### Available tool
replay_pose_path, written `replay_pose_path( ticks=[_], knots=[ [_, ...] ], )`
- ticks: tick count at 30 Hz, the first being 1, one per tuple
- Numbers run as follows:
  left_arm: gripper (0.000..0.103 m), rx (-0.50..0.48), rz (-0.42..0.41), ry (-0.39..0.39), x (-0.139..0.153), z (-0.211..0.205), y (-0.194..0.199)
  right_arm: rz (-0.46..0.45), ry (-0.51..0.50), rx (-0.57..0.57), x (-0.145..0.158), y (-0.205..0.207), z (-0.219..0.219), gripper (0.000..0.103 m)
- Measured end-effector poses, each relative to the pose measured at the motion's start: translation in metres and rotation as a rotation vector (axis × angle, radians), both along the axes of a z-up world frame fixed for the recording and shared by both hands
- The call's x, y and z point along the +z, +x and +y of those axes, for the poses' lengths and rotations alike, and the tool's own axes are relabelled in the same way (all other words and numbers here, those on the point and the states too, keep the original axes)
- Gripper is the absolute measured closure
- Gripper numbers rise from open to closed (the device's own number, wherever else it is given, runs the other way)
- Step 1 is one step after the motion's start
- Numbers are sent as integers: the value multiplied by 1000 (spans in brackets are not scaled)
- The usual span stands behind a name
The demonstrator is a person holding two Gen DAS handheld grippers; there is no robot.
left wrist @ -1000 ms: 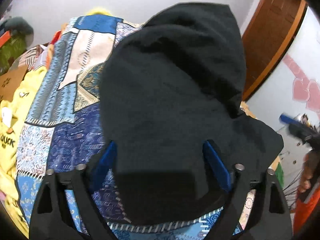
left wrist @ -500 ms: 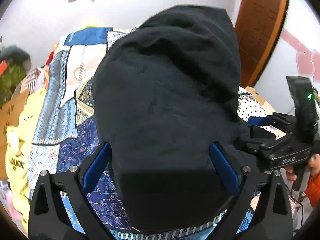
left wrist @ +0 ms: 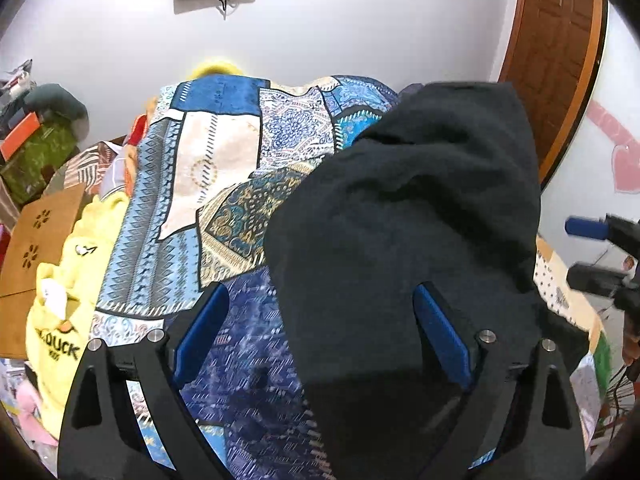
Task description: Fold large clothes
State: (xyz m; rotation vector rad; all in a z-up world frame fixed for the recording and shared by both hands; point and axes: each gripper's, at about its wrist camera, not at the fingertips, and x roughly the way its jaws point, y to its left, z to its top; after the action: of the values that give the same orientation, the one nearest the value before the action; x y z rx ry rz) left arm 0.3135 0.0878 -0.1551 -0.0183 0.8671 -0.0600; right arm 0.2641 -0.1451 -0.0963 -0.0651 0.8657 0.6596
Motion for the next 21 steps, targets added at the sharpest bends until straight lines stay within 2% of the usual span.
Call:
replay_pose_path(
  ticks=[3, 6, 9, 11, 12, 14, 16, 18, 21],
  knots=[
    [9, 1, -25, 6, 2, -2, 18, -42, -24, 9, 9, 19, 24, 8],
    [9, 21, -59, 45, 4, -8, 39, -66, -126, -8, 1, 42, 46, 9],
    [9, 19, -38, 60, 1, -9, 61, 26, -209, -8, -25, 72, 59, 13],
    [10, 11, 29, 65, -15, -7, 82, 101, -276, 3, -53, 89, 64, 16],
    [11, 10, 60, 67, -22, -7, 88, 121, -308, 5, -62, 92, 65, 22],
    [11, 0, 127, 31, -42, -1, 102, 179, -369, 21, -91, 100, 63, 28],
    [11, 14, 148, -37, -48, 7, 107, 204, -328, -22, -98, 106, 52, 28],
    [12, 3, 131, -43, -46, 9, 104, 207, -275, -34, -91, 106, 38, 28],
    [12, 3, 109, -37, -37, 8, 92, 159, -224, -45, -70, 90, 24, 28]
  ],
)
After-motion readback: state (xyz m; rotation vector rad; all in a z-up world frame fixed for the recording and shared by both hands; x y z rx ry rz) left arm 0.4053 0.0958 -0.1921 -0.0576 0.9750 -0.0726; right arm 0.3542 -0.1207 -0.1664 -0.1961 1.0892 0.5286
